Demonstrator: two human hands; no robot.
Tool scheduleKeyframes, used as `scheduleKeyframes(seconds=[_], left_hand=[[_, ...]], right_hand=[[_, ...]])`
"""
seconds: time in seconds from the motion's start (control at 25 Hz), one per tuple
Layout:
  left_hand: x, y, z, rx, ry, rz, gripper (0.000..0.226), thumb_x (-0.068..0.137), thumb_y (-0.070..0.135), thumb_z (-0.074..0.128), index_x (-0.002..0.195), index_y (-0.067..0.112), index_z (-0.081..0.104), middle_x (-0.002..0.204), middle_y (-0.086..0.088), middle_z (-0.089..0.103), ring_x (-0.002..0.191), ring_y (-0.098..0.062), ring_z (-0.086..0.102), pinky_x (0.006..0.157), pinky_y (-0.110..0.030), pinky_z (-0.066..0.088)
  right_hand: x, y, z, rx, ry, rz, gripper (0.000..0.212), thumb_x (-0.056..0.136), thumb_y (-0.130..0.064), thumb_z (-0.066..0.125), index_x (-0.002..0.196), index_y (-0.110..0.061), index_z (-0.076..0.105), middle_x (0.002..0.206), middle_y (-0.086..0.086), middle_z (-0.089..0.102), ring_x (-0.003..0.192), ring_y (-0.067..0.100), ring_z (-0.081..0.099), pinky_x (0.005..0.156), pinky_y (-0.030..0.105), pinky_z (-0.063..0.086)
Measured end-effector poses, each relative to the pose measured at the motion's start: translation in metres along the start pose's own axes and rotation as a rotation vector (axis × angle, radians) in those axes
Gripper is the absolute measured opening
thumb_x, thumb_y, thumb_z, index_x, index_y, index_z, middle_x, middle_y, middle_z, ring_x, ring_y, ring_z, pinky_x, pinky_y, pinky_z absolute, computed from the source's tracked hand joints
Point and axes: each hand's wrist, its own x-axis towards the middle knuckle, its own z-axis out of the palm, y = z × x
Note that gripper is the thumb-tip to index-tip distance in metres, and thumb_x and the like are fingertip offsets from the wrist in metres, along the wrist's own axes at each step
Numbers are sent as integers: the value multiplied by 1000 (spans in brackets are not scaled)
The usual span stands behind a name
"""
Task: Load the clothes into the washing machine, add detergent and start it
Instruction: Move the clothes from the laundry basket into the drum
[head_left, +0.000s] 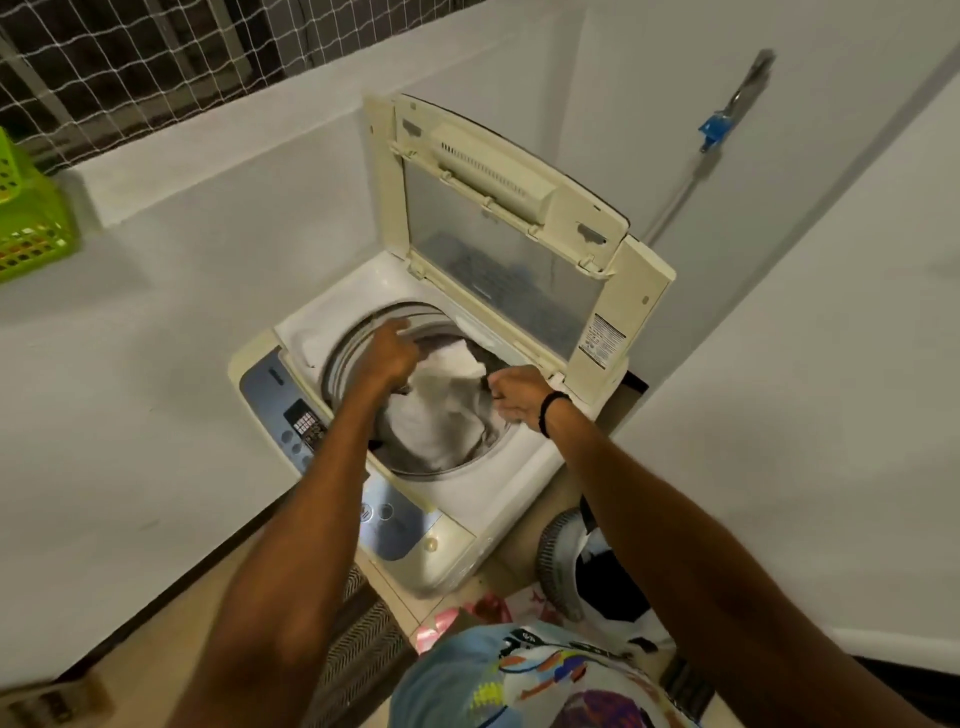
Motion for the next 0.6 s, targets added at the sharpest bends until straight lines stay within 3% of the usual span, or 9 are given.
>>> scheduleKeyframes(seconds=[0.12,0.2,0.28,0.36,0.44,0.52,0.6], left_hand=[[-5,-45,52,-65,11,-47,31,85,15,55,113,21,66,118,-10,68,107,-34,66,93,-48,54],[-1,-72,93,-118,22,-94,26,84,13,58,104,27,66,113,-11,70,103,-32,67,92,-50,55],[-26,-57,124,-107,21,-88,26,85,11,58,107,21,67,109,-8,72,101,-29,67,92,-47,55],[-54,-34,158,-109,-43,-53,25,85,13,58,107,21,68,105,-4,73,96,-27,69,91,-45,56],[-72,-23,198,-92,-150,-2,24,86,12,60,107,20,69,105,1,73,92,-25,71,89,-42,57],[-90,-17,243,-33,-273,-9,22,86,15,61,106,21,69,107,2,72,93,-23,71,90,-42,57],[-105,-22,287,67,-408,-42,17,89,17,60,103,24,67,103,-3,73,94,-26,71,92,-42,56]], right_hand=[[0,30,-29,110,36,50,14,92,-8,54,102,-11,63,86,11,58,80,27,63,62,25,48],[-1,49,-52,174,84,72,18,93,-13,58,107,-6,65,92,14,64,85,26,63,69,28,53],[-3,71,-77,250,136,105,15,93,-11,58,105,-4,64,86,13,63,73,22,62,58,25,52],[-12,101,-104,368,176,117,9,93,-3,52,96,-6,60,76,11,57,58,17,52,43,20,42],[-24,135,-127,407,245,143,10,95,-3,49,96,-7,59,78,12,59,61,18,55,44,21,44],[-28,181,-148,432,298,226,17,96,-7,50,107,-3,62,89,17,64,76,24,63,59,28,58],[-29,232,-166,416,338,347,27,92,-8,52,112,5,64,93,24,65,86,32,66,81,40,56]])
